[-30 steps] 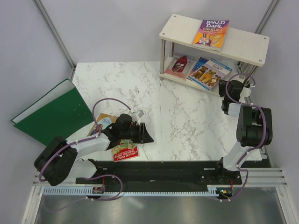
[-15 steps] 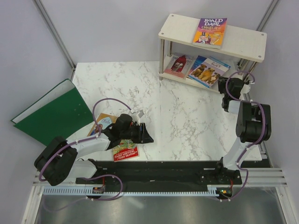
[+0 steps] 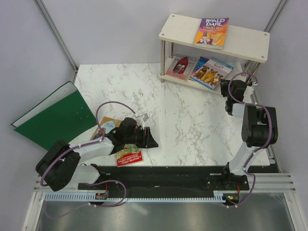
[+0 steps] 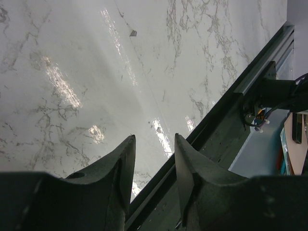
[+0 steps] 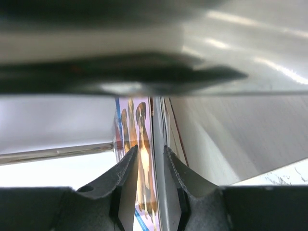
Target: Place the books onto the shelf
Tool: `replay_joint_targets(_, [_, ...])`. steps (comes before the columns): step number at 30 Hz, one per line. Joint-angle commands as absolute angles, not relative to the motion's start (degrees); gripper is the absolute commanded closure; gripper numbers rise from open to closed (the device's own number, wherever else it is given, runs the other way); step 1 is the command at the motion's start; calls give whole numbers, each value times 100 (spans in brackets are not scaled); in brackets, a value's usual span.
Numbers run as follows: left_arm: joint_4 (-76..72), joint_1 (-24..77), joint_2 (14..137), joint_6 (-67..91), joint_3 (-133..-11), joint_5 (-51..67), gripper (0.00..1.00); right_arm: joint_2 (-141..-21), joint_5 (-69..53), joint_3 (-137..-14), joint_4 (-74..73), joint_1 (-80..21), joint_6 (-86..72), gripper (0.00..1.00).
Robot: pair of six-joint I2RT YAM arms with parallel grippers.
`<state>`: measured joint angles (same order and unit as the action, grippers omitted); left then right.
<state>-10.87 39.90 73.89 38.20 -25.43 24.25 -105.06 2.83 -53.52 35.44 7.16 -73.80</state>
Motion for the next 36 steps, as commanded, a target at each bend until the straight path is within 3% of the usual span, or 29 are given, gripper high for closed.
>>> replay_joint_targets(1, [-1309,4017,7409,3920,-2681,2408,56,-10196,-510,-5476,3613,185,-6899,65])
replay_joint_targets(16, [-1354,4025,7400,3937,-2646,2417,56,-7921,527,-5053,2137,193,-5187,52])
replay_joint_targets(23, [-1380,4025,7436,3946,-2654,2434,56,-7725,544,-5737,715,26,-3738,52])
replay_joint_targets(25, [-1380,4025,7444,3946,-2654,2426,56,-7813,816,-5958,345,-428,-3079,51])
replay_joint_targets(26, [-1380,4034,7436,3946,-2654,2426,56,-7866,1035,-6220,21,-579,-2833,47])
replay_joint_targets(27, [-1380,4034,7436,3946,-2663,2426,56,-8014,1498,-6353,-278,-745,-2352,33])
replay_joint_targets(30, [-1380,4034,7453,3946,-2663,2426,56,-8400,2282,-6855,-957,-1238,-1909,14])
replay_joint_targets(33, [-1380,4034,7453,3946,-2663,2435,56,-8717,2434,-7136,-1309,-1432,-1442,2])
replay_joint_targets(36, [-1380,4034,7471,3946,-2672,2434,56,-9016,2618,-7365,-1599,-1555,-1134,2])
